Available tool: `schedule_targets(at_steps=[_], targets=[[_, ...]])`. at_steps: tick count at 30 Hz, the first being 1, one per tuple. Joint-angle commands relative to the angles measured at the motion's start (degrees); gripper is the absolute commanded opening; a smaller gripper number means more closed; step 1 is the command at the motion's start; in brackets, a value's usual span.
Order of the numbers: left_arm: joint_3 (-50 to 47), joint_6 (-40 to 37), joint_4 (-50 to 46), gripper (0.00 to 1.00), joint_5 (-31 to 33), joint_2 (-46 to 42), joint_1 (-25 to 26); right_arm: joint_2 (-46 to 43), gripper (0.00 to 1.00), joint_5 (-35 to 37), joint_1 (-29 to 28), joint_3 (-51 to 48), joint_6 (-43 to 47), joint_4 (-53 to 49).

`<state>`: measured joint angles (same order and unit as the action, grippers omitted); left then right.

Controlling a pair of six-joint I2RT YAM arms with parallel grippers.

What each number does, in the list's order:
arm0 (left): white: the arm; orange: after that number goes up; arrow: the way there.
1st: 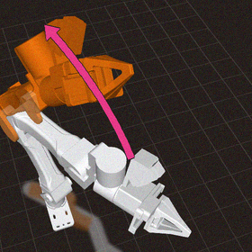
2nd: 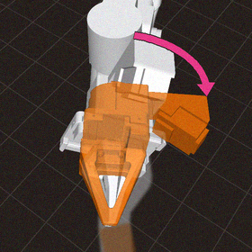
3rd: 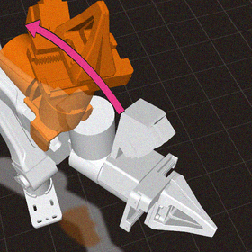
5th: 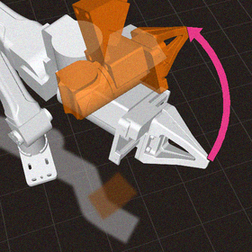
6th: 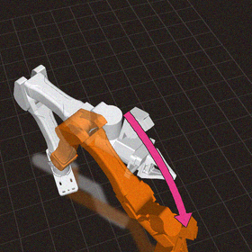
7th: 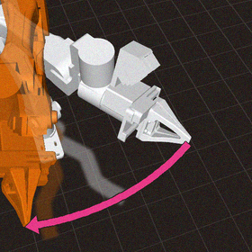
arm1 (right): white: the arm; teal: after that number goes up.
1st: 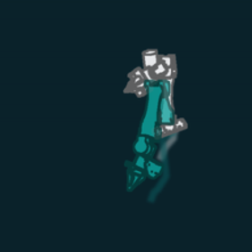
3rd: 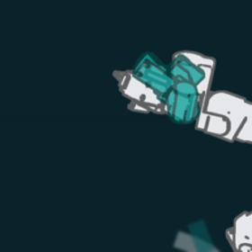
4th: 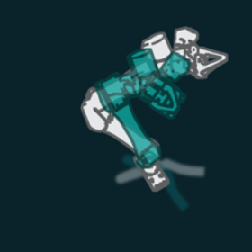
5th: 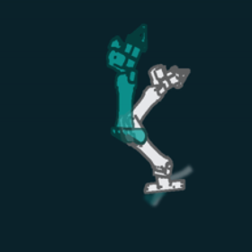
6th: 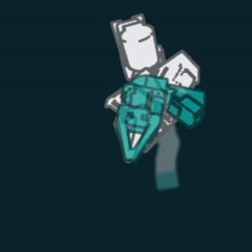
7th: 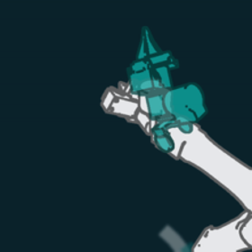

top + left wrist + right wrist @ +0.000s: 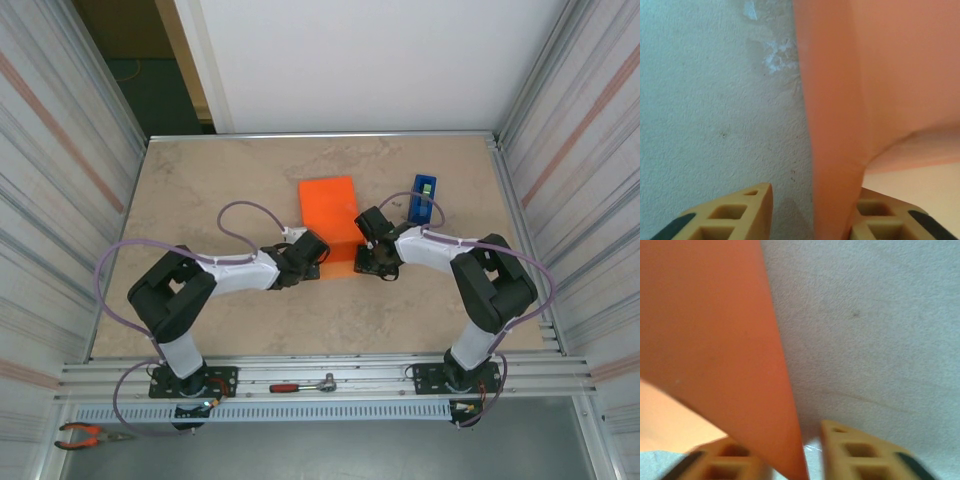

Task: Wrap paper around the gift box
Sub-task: Fold the third fold of the wrapping paper on the gift box.

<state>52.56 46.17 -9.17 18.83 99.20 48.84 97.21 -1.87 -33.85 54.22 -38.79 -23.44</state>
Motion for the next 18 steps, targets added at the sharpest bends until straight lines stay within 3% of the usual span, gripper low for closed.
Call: schedule_targets(at_steps=[1, 5, 9, 11, 16, 18], targets=[[-0.7, 1.1, 0.5, 0.30, 0.0, -1.6, 0.4, -1.7, 0.41, 0.9, -0.5, -0.4, -0.3, -1.0], [-0.5, 1.3, 0.8, 0.19, 0.1, -1.1, 0.6, -1.6, 0.17, 1.0, -0.4, -0.2, -0.2, -1.0], [-0.3, 1.4, 0.9, 0.20, 0.0, -0.8, 0.8, -1.4, 0.09, 0.9, -0.2, 0.2, 0.0, -1.0], [-0.3, 1.2, 1.1, 0.22, 0.0, -0.9, 0.8, -1.2, 0.13, 1.2, 0.0, 0.5, 0.2, -1.2], [-0.4, 1.1, 1.3, 0.36, 0.0, -1.4, 0.8, -0.9, 0.43, 1.1, 1.2, 1.0, 0.5, -1.8], [-0.7, 1.1, 1.6, 0.39, -0.3, -1.8, 0.8, -0.9, 0.46, 0.9, 1.5, 1.4, 0.6, -2.0]])
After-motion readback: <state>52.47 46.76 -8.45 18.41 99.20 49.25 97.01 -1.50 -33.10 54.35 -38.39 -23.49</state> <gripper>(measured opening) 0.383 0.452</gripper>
